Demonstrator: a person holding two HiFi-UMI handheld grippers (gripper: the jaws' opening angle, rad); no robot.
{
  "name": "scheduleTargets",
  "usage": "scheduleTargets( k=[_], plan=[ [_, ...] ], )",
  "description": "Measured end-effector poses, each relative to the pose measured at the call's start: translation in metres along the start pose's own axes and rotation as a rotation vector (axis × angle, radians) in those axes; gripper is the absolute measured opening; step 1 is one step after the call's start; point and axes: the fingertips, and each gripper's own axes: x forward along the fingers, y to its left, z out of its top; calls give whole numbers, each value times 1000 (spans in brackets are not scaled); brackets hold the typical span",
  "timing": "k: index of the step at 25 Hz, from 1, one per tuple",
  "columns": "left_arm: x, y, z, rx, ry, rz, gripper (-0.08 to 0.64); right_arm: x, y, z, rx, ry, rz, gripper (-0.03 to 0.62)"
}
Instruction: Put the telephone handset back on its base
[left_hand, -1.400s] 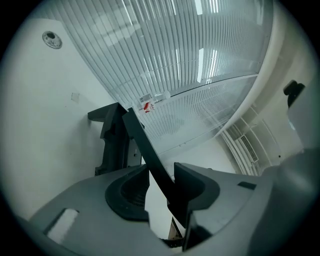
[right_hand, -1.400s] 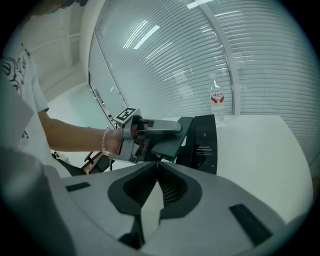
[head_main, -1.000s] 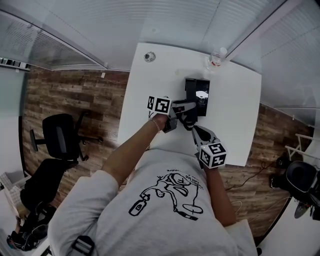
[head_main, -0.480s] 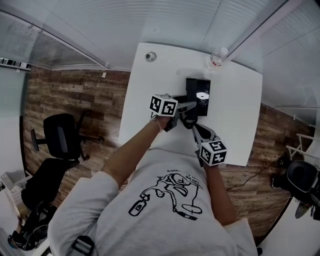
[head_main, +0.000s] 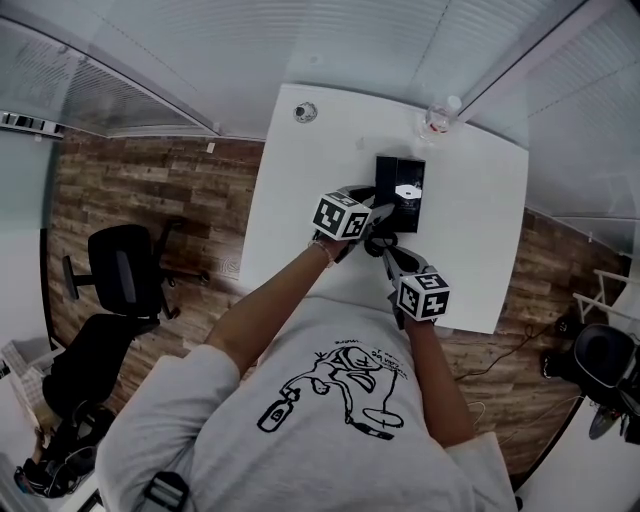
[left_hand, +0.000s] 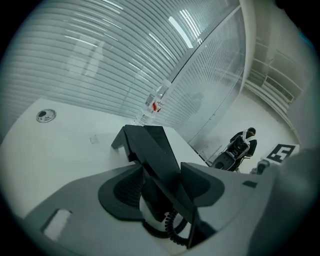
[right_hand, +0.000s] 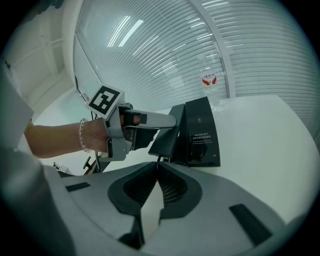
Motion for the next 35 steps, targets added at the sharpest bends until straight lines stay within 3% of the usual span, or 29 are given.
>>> scheduleTargets(
  k=[19, 27, 30, 33, 35],
  plan=[
    [5, 13, -22, 196, 105, 181, 227, 38, -25, -24, 102, 73, 17, 15],
    [7, 13, -20, 227, 96, 202, 227, 40, -30, -26, 99, 70, 20, 17],
    [8, 12, -20, 217, 92, 199, 227, 30, -35, -23, 112, 25, 21, 17],
    [7, 12, -21, 209, 95, 200, 227, 16, -54, -21, 158, -35, -38, 25],
    [7, 12, -21, 206, 93, 203, 227, 16, -65, -27, 145, -9, -78, 53]
  ],
)
